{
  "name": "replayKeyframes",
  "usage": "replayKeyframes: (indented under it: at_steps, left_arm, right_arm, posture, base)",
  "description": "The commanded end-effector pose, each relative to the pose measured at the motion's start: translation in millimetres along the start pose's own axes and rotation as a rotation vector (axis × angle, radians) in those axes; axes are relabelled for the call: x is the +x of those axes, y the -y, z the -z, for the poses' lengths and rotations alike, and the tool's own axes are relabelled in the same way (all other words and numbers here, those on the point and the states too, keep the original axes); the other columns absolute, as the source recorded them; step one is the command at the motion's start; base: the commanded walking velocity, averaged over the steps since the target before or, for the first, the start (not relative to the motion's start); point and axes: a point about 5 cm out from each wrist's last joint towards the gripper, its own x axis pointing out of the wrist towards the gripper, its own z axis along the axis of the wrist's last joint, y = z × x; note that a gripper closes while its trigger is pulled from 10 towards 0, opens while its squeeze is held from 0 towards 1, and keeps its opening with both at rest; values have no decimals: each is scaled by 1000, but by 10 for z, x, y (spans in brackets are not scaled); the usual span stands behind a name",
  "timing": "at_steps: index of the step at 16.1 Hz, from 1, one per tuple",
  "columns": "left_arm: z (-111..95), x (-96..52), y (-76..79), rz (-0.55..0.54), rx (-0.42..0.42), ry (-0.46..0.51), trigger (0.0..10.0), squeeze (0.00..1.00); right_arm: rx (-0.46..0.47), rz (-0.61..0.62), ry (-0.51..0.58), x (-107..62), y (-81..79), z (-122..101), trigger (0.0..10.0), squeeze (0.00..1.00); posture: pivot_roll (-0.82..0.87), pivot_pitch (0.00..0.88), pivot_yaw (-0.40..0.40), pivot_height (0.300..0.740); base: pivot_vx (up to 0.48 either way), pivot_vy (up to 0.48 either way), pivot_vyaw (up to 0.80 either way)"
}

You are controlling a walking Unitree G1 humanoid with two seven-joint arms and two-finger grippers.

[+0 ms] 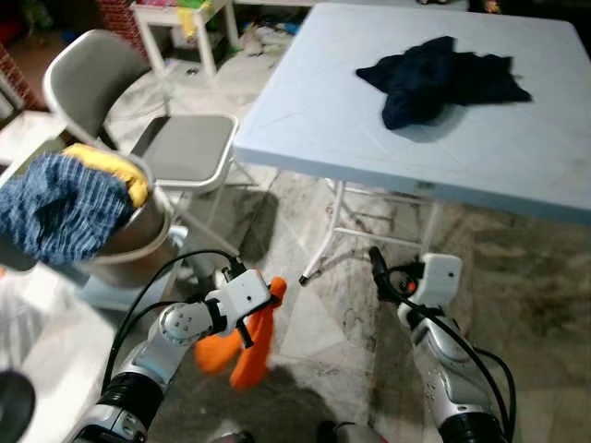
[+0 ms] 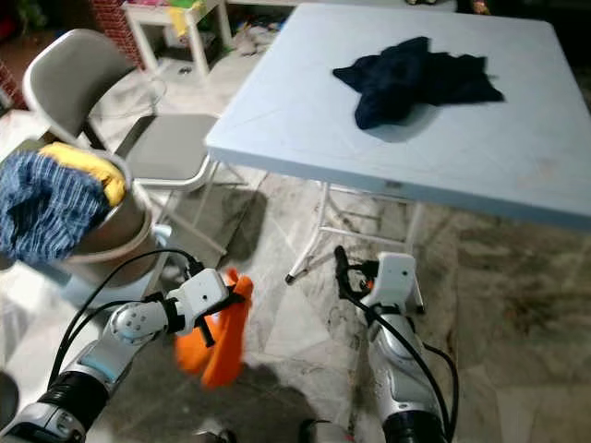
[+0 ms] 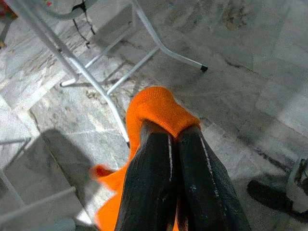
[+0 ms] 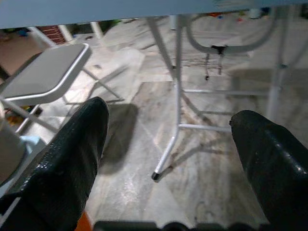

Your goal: Hang hanger

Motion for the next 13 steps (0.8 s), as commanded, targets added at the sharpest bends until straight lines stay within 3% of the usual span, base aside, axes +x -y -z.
replayKeyframes:
  at_steps: [1, 5, 6, 8, 9, 10, 13]
  left_arm:
    - [-102, 35, -39, -26, -41, 64, 10000, 0]
    - [-124, 85, 10, -60, -104, 92, 10000, 0]
    - [-144, 130, -3, -131, -168, 108, 10000, 0]
    - [-165, 150, 3, -162, -225, 128, 10000, 0]
    - [-189, 182, 56, -188, -341, 163, 10000, 0]
    - [-190, 192, 83, -194, -383, 172, 10000, 0]
    - [-178, 213, 130, -193, -407, 157, 10000, 0]
  right_arm:
    - [1, 21, -13, -22, 29, 20, 10000, 0]
    - [1, 28, -15, -40, 35, 33, 10000, 0]
    - [-2, 30, -17, -46, 44, 34, 10000, 0]
    - [-4, 31, -18, -47, 50, 35, 10000, 0]
    - [-7, 33, -22, -41, 59, 38, 10000, 0]
    - [-7, 33, -23, -36, 60, 37, 10000, 0]
    - [-10, 31, -24, -28, 52, 34, 10000, 0]
  posture:
    - [-241, 149, 30, 740]
    - [-247, 151, 32, 740]
    - [-248, 151, 29, 740]
    - [-248, 149, 27, 740]
    - [-248, 149, 26, 740]
    - [-248, 148, 25, 740]
    - [-247, 145, 23, 740]
  base:
    - [0, 0, -800]
    - [0, 0, -800]
    - [0, 0, -800]
    - [0, 0, -800]
    - [0, 0, -800]
    - [0, 0, -800]
    - [0, 0, -800]
